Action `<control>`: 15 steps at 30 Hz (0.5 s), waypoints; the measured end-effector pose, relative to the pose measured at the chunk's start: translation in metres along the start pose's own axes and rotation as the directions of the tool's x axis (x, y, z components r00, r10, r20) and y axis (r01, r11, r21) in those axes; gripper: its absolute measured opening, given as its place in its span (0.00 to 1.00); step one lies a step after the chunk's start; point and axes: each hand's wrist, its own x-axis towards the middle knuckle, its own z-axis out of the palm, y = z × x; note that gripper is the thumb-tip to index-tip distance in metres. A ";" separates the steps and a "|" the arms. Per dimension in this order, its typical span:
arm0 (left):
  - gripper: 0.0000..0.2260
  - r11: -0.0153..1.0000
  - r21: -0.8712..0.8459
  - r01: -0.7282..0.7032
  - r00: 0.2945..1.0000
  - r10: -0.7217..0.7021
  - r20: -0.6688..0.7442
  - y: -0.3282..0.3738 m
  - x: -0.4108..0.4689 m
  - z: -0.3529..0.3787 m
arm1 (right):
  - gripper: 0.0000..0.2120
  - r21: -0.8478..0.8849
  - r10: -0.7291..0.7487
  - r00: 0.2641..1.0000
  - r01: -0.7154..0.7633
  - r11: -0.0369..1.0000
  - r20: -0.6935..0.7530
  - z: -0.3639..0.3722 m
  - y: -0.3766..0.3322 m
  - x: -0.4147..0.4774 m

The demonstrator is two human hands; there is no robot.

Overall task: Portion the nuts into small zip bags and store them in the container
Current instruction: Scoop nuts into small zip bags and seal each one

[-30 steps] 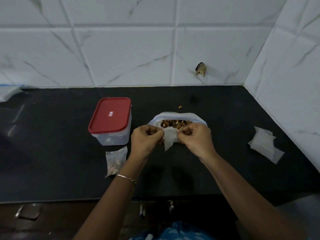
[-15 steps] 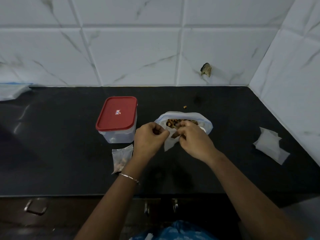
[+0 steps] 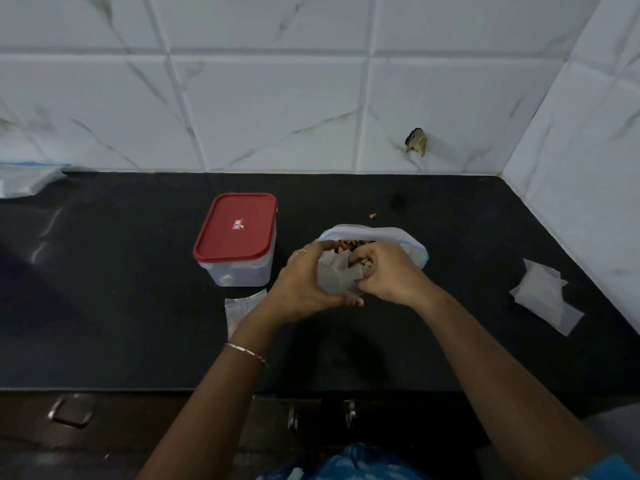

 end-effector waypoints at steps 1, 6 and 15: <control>0.46 0.999 0.046 -0.026 1.000 0.026 -0.003 -0.002 0.002 0.002 | 0.17 0.028 -0.032 0.999 0.031 0.999 0.025 0.000 -0.001 0.000; 0.45 0.977 0.209 -0.053 0.998 0.043 0.052 -0.004 0.008 0.007 | 0.19 -0.037 -0.127 0.991 0.128 0.991 0.044 0.000 0.004 0.005; 0.33 0.980 0.183 -0.082 0.997 0.082 0.010 -0.007 0.016 0.024 | 0.06 -0.025 -0.107 0.993 0.106 0.994 -0.051 0.003 0.026 0.000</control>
